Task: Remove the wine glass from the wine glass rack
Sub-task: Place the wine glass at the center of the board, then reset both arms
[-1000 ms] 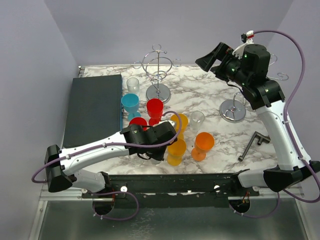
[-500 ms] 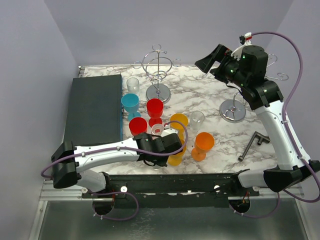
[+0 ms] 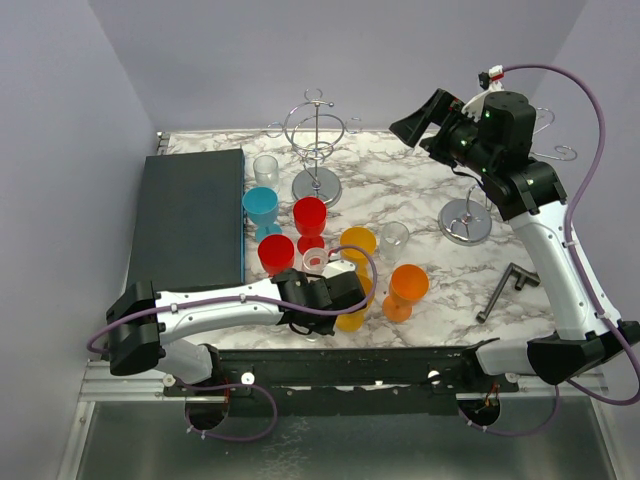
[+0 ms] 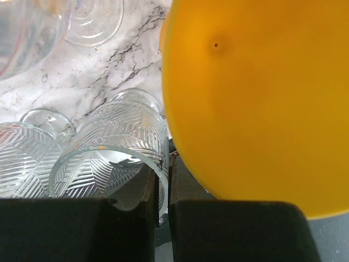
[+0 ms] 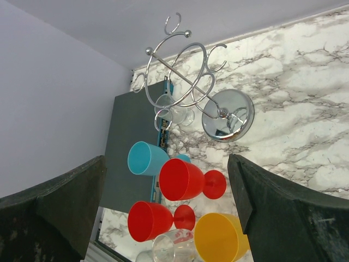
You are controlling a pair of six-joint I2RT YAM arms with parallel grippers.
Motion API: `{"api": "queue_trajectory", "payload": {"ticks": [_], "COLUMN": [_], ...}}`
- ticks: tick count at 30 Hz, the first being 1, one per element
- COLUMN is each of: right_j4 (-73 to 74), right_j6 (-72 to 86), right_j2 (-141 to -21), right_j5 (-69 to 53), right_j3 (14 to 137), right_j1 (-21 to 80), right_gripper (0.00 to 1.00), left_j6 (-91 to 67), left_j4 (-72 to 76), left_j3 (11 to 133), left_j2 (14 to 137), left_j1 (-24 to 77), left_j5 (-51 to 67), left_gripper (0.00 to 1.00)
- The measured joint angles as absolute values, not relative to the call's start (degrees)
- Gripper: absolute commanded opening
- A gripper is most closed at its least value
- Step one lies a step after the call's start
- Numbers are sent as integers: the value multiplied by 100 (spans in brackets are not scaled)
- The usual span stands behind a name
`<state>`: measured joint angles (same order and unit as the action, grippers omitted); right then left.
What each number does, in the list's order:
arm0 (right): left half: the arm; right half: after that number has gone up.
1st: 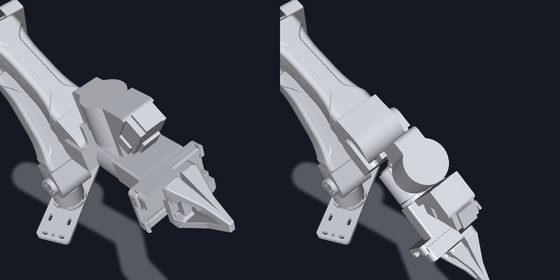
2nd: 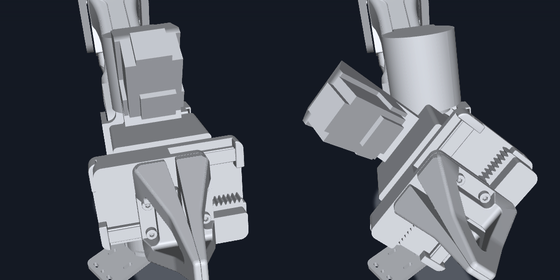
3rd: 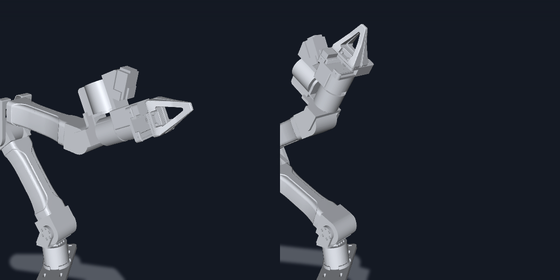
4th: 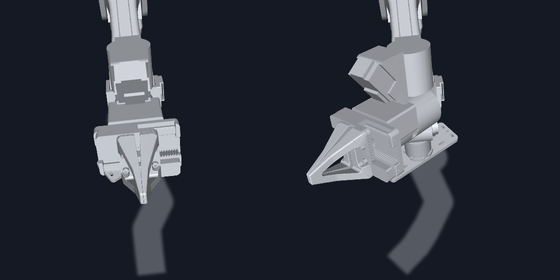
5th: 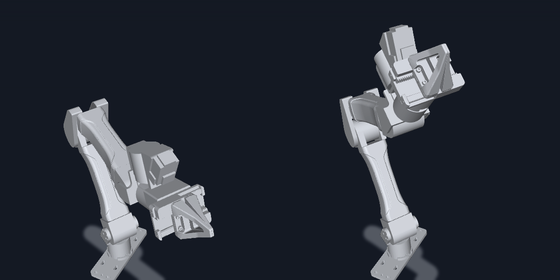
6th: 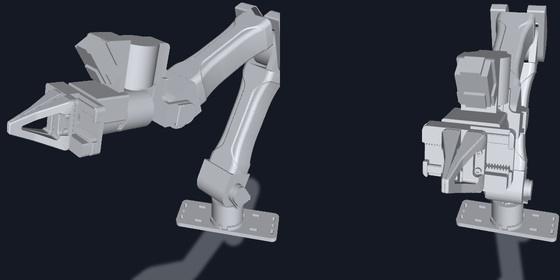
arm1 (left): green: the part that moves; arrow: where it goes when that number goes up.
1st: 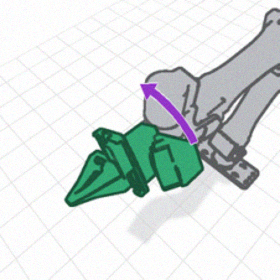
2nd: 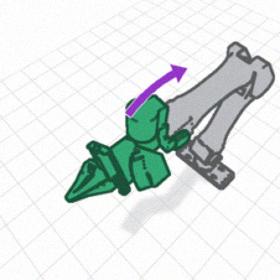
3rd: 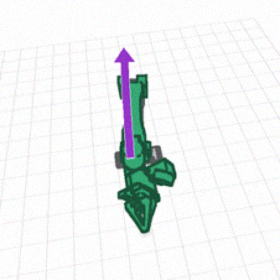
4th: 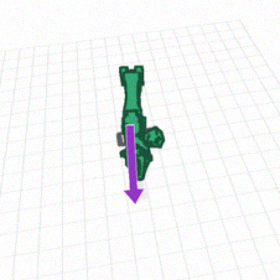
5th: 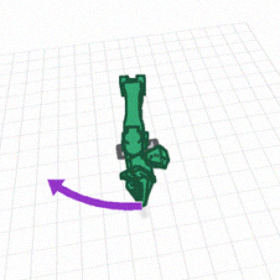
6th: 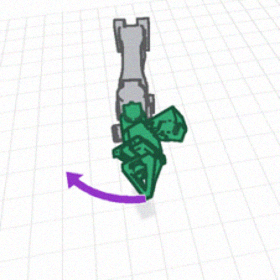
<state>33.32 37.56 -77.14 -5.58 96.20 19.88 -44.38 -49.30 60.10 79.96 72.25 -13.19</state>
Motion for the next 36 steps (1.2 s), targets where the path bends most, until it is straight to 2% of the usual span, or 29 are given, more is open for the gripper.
{"api": "queue_trajectory", "payload": {"ticks": [9, 16, 36], "right_j4": [3334, 3332, 3332], "right_j6": [3756, 3758, 3769], "right_j2": [-7712, -7710, -7708], "right_j5": [-558, -558, -563], "right_j3": [9614, 9614, 9614], "right_j1": [1988, 1988, 1988], "right_gripper": [100, 100, 100], "left_j6": [-4438, -4436, -4403], "left_j4": [-4939, -5004, -5454], "left_j3": [6010, 6025, 6337], "left_j2": [7994, 7931, 7561], "left_j1": [7244, 7251, 7251], "left_j5": [-1345, -1363, -1463], "left_gripper": [19, 23, 30]}}
